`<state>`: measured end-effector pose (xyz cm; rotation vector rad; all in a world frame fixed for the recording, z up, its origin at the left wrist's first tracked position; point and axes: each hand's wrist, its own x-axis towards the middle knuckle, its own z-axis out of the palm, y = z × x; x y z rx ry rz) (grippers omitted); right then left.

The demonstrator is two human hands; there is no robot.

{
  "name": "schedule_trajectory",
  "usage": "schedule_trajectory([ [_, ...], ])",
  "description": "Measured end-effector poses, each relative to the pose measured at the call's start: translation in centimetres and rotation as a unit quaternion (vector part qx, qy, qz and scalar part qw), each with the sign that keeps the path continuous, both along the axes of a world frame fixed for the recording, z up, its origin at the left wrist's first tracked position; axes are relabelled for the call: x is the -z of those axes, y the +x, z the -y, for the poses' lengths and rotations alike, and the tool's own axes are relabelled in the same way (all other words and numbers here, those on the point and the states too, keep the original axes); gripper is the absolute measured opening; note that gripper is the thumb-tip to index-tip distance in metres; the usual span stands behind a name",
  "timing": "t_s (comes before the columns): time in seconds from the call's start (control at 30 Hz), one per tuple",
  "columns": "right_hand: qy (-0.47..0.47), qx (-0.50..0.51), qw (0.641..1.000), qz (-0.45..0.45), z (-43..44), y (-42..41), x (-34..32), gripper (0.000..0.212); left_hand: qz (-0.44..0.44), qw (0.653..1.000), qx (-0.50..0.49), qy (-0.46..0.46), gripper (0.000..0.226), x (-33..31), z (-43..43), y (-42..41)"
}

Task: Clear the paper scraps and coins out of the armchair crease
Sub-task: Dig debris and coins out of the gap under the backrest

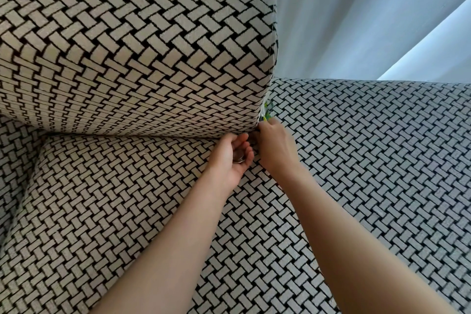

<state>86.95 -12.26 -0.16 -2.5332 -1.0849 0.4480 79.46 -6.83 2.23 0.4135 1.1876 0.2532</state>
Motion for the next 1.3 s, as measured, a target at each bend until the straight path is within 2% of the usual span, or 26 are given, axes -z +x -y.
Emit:
schedule_trajectory([
  [0.07,0.063,0.063,0.995,-0.048,0.6,0.1,-0.3,0.021,0.015,1.0,0.012,0.006,0.03,-0.1,0.1,0.1],
  [0.1,0.115,0.13,0.979,-0.108,0.9,0.0,-0.6,0.023,0.021,1.0,0.016,0.008,0.031,-0.2,0.1,0.1],
  [0.17,0.229,0.229,0.91,-0.26,1.6,-0.1,-1.2,0.023,0.029,0.999,0.013,0.008,0.033,-0.3,0.3,0.2],
  [0.23,0.253,0.201,0.868,-0.378,2.3,-0.7,-2.2,0.018,0.036,0.999,0.01,0.004,0.035,-0.4,0.4,0.3],
  [0.27,0.234,0.157,0.87,-0.405,2.5,-1.1,-2.4,0.013,0.041,0.999,0.017,-0.002,0.037,-0.5,0.5,0.3],
  [0.33,0.195,0.1,0.901,-0.374,2.5,-1.6,-2.5,0.009,0.036,0.999,0.038,-0.004,0.04,-0.6,0.7,0.4],
  [0.37,0.194,0.106,0.913,-0.342,2.4,-1.6,-2.5,0.012,0.03,0.999,0.042,0.0,0.039,-0.7,0.8,0.5],
  [0.47,0.237,0.205,0.917,-0.246,1.1,-0.3,-2.6,0.013,0.044,0.999,0.001,-0.014,0.034,-0.7,0.5,0.7],
  [0.53,0.226,0.232,0.924,-0.205,-0.1,1.2,-2.4,0.008,0.056,0.998,-0.022,-0.031,0.032,-0.6,0.1,0.7],
  [0.67,0.08,0.13,0.981,-0.118,-2.3,2.6,-1.4,0.029,0.042,0.999,-0.019,-0.026,0.032,0.0,-0.6,0.5],
  [0.83,0.007,0.08,0.996,-0.035,-2.1,2.8,-0.4,0.024,0.041,0.999,0.003,-0.014,0.035,0.3,-0.7,0.4],
  [0.93,-0.009,0.069,0.997,-0.018,-1.8,2.5,0.0,0.019,0.037,0.999,0.001,-0.009,0.033,0.3,-0.7,0.5],
  [1.0,0.006,0.084,0.996,-0.04,-1.7,2.4,0.2,0.015,0.036,0.999,-0.001,-0.009,0.033,0.3,-0.7,0.5],
  [1.07,0.057,0.143,0.982,-0.111,-1.3,2.5,0.0,0.013,0.035,0.999,-0.001,-0.009,0.034,0.2,-0.5,0.5],
  [1.2,0.195,0.255,0.917,-0.236,0.5,2.2,-1.4,0.01,0.036,0.999,0.013,-0.003,0.035,0.0,-0.3,0.6],
  [1.3,0.257,0.253,0.844,-0.397,2.4,1.2,-2.5,0.007,0.041,0.999,0.023,-0.003,0.036,-0.2,0.2,0.6],
])
